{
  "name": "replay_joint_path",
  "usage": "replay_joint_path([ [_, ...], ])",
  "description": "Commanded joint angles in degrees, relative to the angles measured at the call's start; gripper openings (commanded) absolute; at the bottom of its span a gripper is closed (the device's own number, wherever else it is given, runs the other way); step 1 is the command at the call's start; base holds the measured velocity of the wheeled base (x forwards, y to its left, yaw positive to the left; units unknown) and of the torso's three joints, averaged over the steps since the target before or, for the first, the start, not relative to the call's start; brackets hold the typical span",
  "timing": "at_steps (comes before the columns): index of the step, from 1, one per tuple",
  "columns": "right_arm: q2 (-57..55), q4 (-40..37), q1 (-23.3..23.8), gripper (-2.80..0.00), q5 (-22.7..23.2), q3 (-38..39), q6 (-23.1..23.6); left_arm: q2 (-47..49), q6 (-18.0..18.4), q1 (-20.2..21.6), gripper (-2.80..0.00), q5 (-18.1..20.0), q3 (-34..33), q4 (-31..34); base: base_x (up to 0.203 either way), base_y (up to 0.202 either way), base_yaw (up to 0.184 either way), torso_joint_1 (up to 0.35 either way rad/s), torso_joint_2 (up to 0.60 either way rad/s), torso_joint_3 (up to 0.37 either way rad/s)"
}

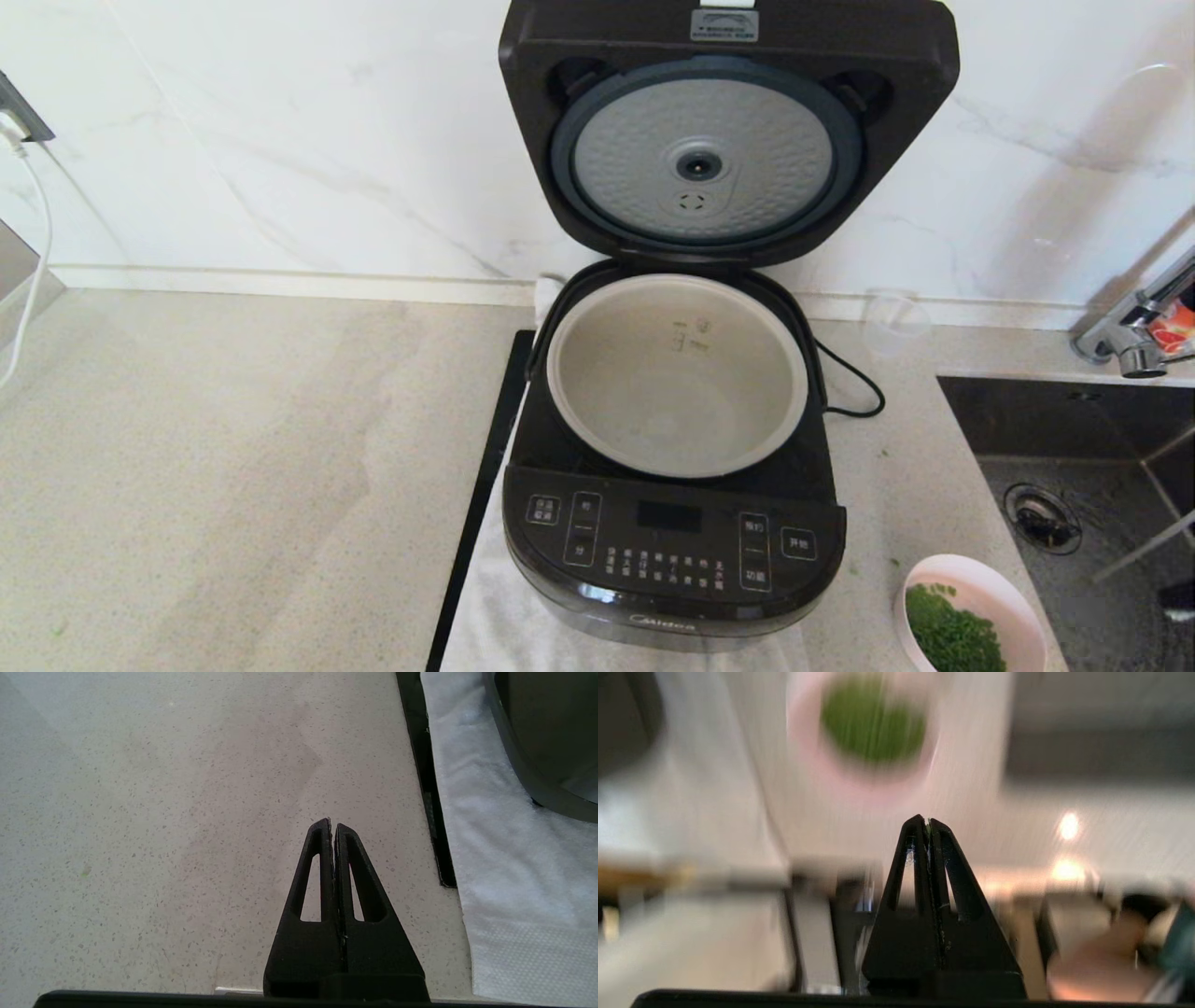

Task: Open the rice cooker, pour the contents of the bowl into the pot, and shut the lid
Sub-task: Fill a bowl with water from the tap

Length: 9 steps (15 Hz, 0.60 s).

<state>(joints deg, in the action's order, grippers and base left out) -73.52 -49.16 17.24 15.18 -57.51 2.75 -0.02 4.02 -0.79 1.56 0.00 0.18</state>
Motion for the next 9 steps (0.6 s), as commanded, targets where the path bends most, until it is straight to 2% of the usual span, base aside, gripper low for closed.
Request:
replay_joint_path([
  [1,5.8,-2.6,-3.2,-2.8,0.0,6.4,0.4,0.0,0.0,0.0,-2.8,0.0,-0.1,0.0,0.0,0.0,0.0,0.0,0.0,0.0],
  [5,8.9,-2.1,-8.9,-2.8,-0.4,18.0,0.0,-0.1,0.0,0.0,-2.8,0.0,-0.1,0.0,0.0,0.0,0.0,0.0,0.0,0.0],
  [9,7.4,5.1,-9.6,-2.8,-0.5,26.5,0.1,-0.1,0.0,0.0,-2.8,0.0,-0.1,0.0,0.0,0.0,0.0,0.0,0.0,0.0],
])
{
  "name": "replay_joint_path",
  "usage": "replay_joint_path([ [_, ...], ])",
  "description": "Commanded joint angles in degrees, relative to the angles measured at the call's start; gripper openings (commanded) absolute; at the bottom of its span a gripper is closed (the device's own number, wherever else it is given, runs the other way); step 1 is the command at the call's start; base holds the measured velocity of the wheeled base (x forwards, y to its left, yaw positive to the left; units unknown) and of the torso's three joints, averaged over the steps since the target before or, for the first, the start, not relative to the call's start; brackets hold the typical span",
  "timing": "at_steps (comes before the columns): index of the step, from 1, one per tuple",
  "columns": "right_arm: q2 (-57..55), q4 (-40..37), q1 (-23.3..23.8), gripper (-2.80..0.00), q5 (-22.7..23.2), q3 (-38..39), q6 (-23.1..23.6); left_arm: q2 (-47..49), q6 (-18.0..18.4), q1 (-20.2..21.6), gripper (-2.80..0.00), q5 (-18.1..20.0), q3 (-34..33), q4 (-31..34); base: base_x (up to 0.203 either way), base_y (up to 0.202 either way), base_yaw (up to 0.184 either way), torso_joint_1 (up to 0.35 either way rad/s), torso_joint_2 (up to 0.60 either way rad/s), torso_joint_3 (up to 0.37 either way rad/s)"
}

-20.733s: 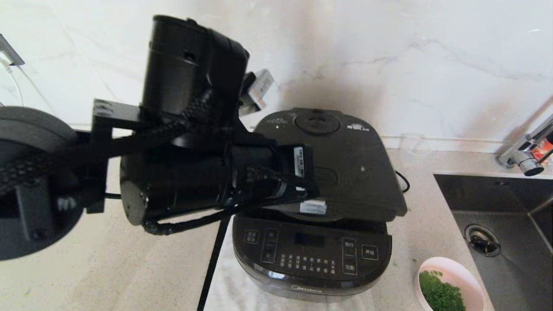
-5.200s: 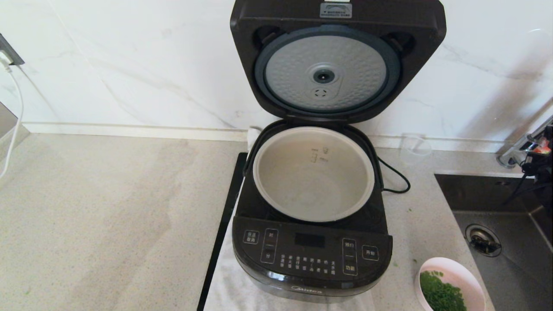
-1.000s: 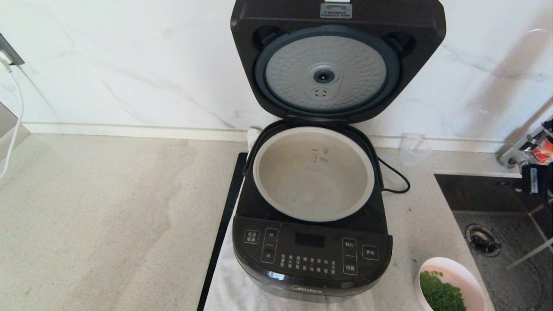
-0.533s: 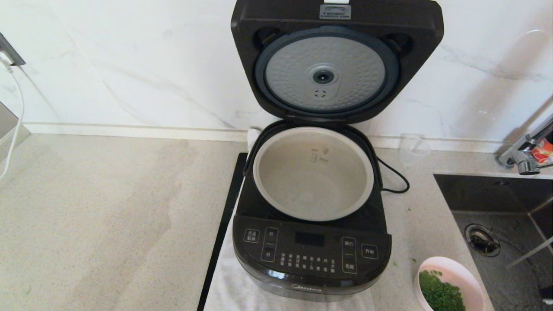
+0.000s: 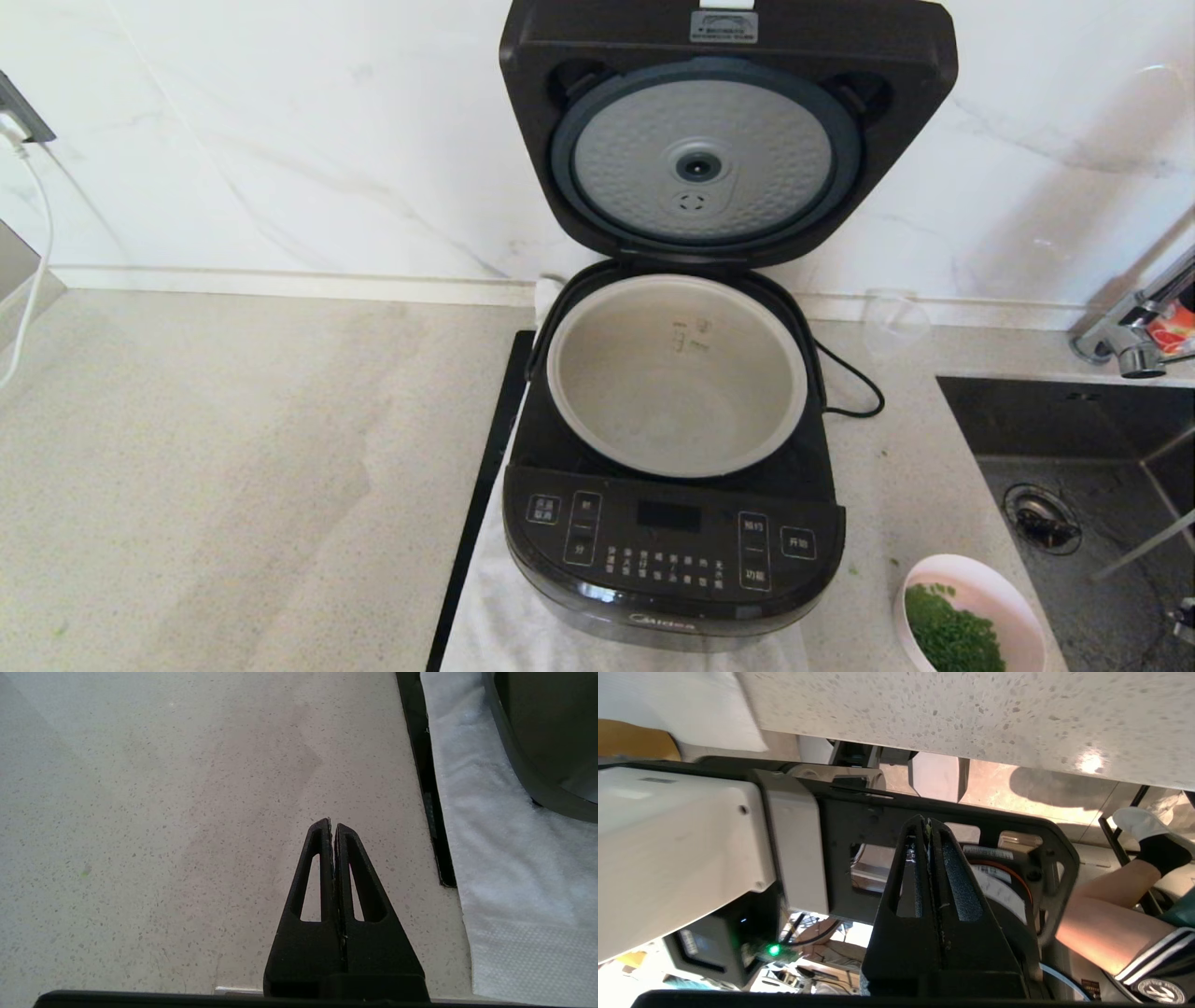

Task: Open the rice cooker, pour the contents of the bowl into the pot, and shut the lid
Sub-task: Fill a bowl with water from the tap

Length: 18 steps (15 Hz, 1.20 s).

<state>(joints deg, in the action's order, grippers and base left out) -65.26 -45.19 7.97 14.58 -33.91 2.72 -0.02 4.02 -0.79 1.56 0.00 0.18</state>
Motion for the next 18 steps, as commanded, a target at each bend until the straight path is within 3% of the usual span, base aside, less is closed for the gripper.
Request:
replay_joint_path([
  [1,-1.3,1.7,-0.4,-0.99,0.2,4.0,0.3,0.0,0.0,0.0,-2.8,0.0,-0.1,0.0,0.0,0.0,0.0,0.0,0.0,0.0],
  [2,-1.5,1.8,-0.4,0.0,0.2,4.5,0.4,0.0,0.0,0.0,-2.8,0.0,-0.1,0.0,0.0,0.0,0.0,0.0,0.0,0.0],
  [7,-1.7,1.9,-4.4,0.0,0.4,9.2,0.1,0.0,0.0,0.0,-2.8,0.0,-0.1,0.0,0.0,0.0,0.0,0.0,0.0,0.0],
  [13,-6.4,11.1,-5.2,0.0,-3.0,14.9,0.2,0.0,0.0,0.0,-2.8,0.0,-0.1,0.0,0.0,0.0,0.0,0.0,0.0,0.0],
  [18,-12.4,17.8,-5.4,0.0,-5.4,14.4,-0.1,-0.1,0.0,0.0,-2.8,0.0,-0.1,0.0,0.0,0.0,0.0,0.0,0.0,0.0],
])
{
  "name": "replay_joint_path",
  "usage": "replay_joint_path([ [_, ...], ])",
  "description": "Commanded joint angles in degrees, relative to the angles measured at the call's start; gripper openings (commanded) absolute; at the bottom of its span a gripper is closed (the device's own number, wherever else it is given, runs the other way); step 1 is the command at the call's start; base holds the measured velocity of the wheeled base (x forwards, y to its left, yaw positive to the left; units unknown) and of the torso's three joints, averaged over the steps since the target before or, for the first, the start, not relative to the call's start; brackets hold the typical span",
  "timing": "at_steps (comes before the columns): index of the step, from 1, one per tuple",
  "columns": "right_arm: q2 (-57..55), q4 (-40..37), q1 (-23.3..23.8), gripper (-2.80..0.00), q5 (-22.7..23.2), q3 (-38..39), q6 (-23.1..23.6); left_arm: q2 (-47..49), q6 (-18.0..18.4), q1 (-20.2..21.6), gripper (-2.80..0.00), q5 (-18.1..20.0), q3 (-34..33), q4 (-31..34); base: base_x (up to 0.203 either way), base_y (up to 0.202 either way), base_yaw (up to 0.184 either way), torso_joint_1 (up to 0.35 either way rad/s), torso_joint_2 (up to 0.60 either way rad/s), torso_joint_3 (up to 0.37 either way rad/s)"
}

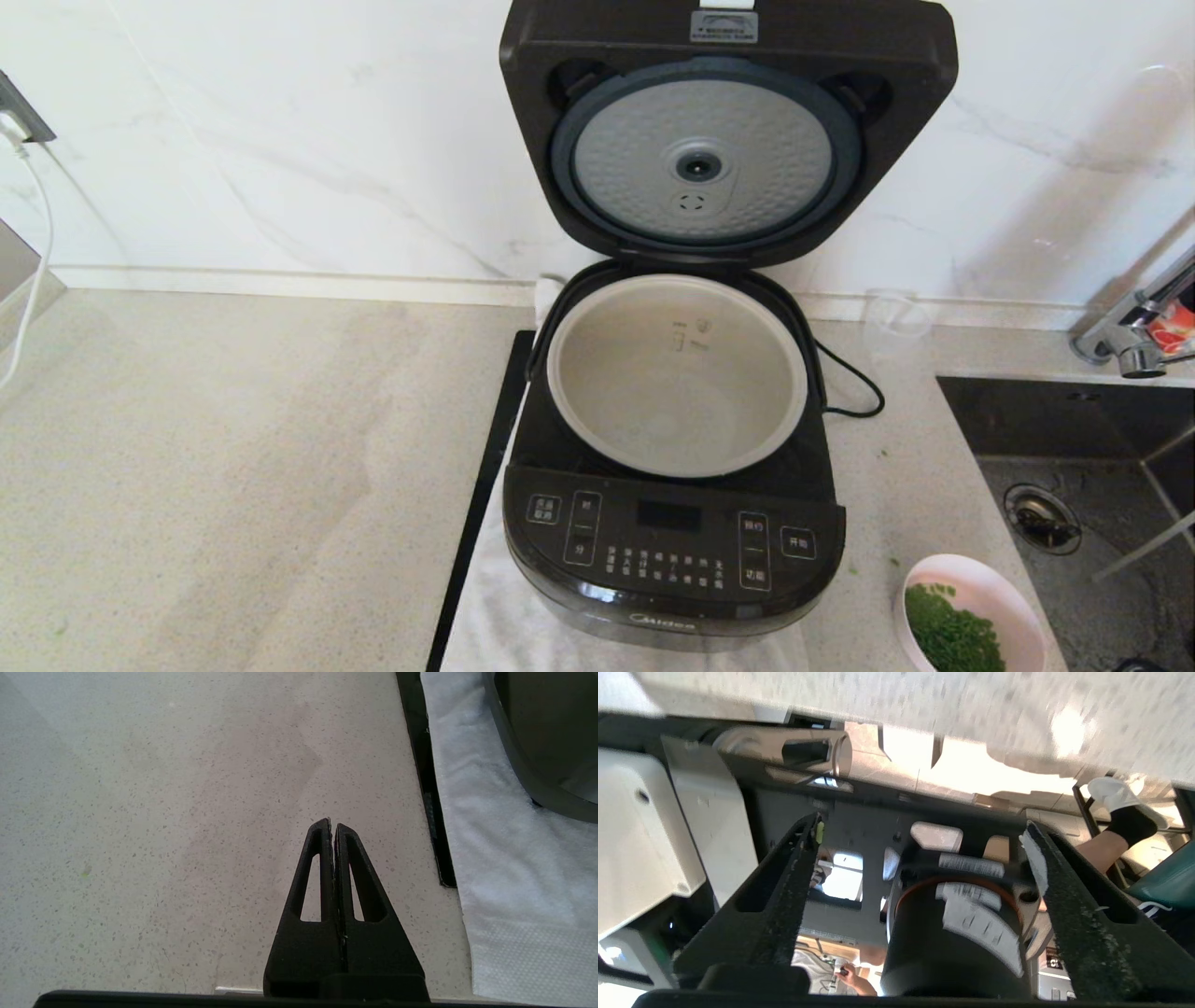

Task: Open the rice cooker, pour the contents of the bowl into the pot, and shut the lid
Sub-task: Fill a bowl with water from the tap

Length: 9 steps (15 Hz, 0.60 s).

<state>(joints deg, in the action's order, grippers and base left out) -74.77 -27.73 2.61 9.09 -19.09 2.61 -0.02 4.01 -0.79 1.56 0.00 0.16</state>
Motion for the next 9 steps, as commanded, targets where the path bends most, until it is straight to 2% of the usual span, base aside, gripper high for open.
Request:
replay_joint_path([
  [1,-4.0,1.0,-0.1,0.0,0.0,-1.0,-0.1,0.0,0.0,0.0,-2.8,0.0,-0.1,0.0,0.0,0.0,0.0,0.0,0.0,0.0],
  [9,-11.8,2.2,0.1,0.0,0.0,-10.2,-6.4,-0.1,0.0,0.0,-2.8,0.0,-0.1,0.0,0.0,0.0,0.0,0.0,0.0,0.0],
])
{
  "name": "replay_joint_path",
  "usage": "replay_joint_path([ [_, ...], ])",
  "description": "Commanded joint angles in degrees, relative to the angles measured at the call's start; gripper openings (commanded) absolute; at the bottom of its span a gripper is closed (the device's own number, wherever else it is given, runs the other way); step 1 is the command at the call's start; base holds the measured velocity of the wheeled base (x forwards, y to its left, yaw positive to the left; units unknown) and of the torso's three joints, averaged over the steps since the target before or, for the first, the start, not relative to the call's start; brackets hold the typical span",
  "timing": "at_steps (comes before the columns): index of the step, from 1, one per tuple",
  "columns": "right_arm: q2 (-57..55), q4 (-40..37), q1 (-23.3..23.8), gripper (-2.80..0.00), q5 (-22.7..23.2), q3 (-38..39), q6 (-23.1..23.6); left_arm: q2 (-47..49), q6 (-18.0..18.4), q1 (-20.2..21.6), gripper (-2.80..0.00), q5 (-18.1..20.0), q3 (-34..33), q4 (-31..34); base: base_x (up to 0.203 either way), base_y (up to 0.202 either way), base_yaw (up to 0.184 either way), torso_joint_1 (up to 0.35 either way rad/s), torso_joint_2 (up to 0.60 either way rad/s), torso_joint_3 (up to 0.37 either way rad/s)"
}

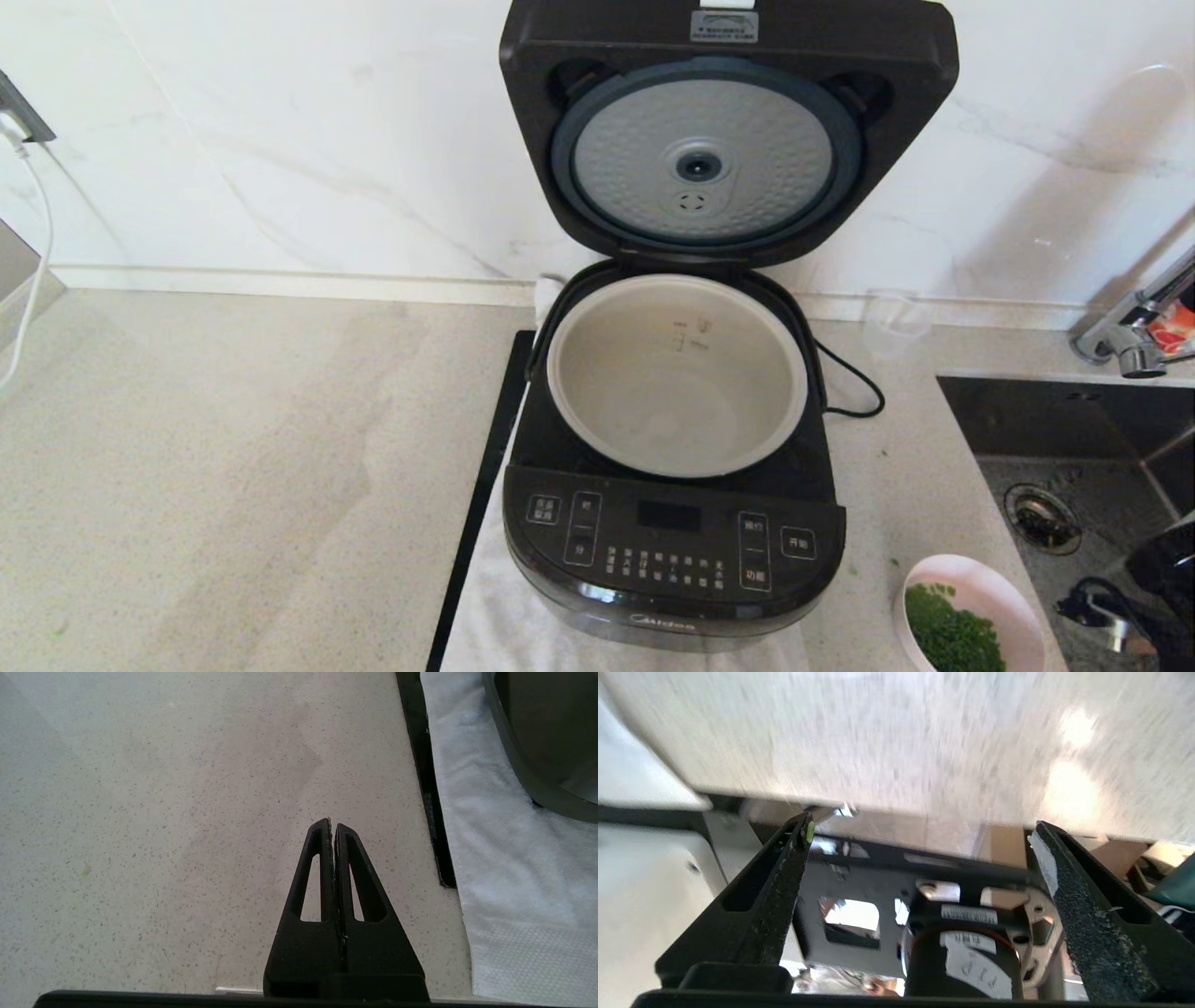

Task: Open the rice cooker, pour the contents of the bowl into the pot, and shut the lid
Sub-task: Fill a bowl with water from the tap

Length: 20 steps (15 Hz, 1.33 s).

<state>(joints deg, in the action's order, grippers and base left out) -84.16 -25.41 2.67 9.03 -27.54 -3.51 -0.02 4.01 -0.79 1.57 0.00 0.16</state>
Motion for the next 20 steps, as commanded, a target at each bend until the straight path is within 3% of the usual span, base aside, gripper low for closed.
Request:
replay_joint_path([
  [1,-3.2,-0.1,0.1,0.0,0.1,-2.8,-0.5,0.0,0.0,0.0,-2.8,0.0,-0.1,-0.1,0.0,0.0,0.0,0.0,0.0,0.0],
  [4,-5.6,-0.1,0.2,0.0,0.1,-6.4,-3.3,0.0,0.0,0.0,-2.8,0.0,-0.1,0.0,0.0,0.0,0.0,0.0,0.0,0.0],
  [15,-12.5,0.0,6.2,0.0,0.5,-15.7,-3.5,0.0,0.0,0.0,-2.8,0.0,-0.1,0.0,0.0,0.0,0.0,0.0,0.0,0.0],
  [20,-15.2,0.1,6.9,0.0,0.1,-18.1,-3.4,0.0,0.0,0.0,-2.8,0.0,-0.1,0.0,0.0,0.0,0.0,0.0,0.0,0.0],
])
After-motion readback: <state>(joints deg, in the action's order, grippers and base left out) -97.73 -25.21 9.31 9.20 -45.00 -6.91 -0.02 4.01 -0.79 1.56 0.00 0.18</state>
